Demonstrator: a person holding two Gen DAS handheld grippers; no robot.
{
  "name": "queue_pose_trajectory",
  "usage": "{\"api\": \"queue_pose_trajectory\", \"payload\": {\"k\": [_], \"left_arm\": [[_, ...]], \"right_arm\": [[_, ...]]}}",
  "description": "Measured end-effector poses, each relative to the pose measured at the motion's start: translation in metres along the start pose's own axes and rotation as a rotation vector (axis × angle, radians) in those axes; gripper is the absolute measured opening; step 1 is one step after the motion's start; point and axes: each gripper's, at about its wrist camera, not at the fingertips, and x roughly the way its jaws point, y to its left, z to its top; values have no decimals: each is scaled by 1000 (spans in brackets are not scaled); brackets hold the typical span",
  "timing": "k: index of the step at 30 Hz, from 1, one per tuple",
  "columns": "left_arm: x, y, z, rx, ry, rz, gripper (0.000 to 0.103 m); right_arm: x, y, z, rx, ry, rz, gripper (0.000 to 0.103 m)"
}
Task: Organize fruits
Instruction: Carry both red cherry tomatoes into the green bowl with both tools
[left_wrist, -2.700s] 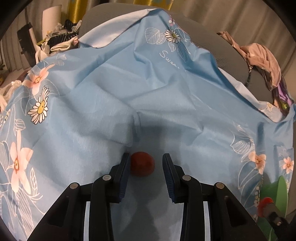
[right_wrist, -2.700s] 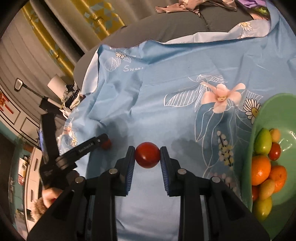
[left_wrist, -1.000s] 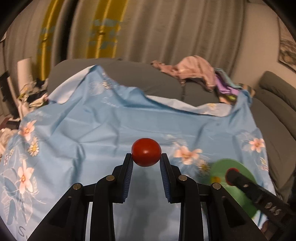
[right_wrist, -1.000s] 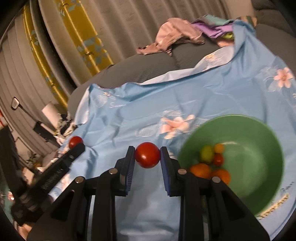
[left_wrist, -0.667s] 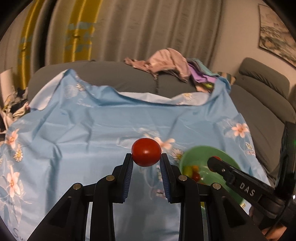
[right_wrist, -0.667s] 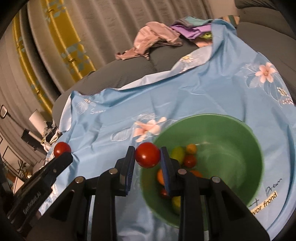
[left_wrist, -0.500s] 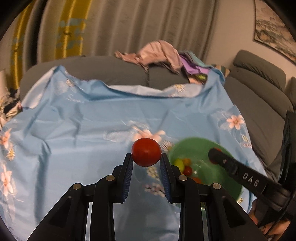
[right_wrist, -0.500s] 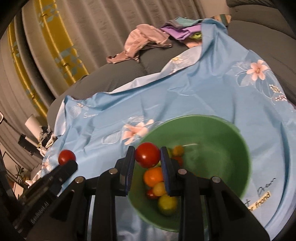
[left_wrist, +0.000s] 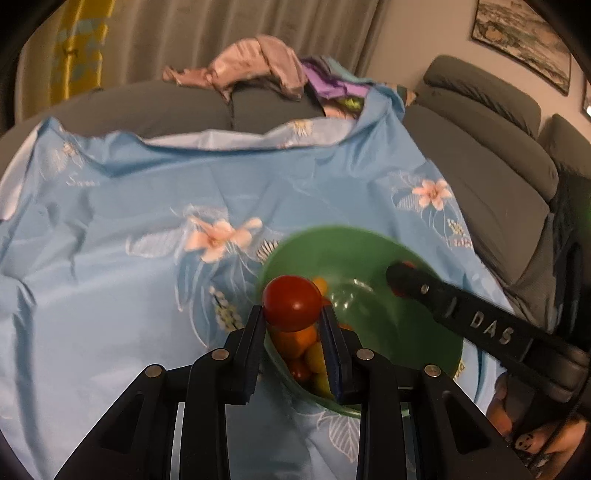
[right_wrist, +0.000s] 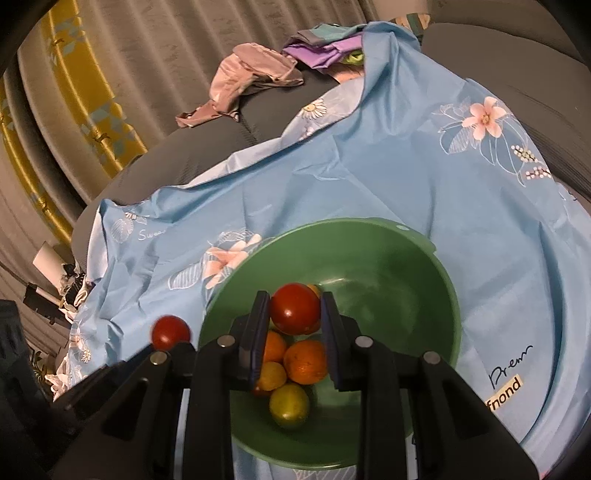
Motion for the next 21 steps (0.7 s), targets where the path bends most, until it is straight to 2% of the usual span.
{"api": "queue_pose_trajectory", "payload": {"k": [7, 15, 21], "left_arm": [[15, -10, -8, 17, 39, -44, 30], [27, -18, -11, 47, 64, -36, 30], [33, -19, -9, 42, 78, -58, 30]], "right_arm": [[7, -6, -1, 2, 26, -25, 29], [14, -9, -2, 2, 52, -34, 29], [20, -11, -3, -2, 75, -46, 29]]}}
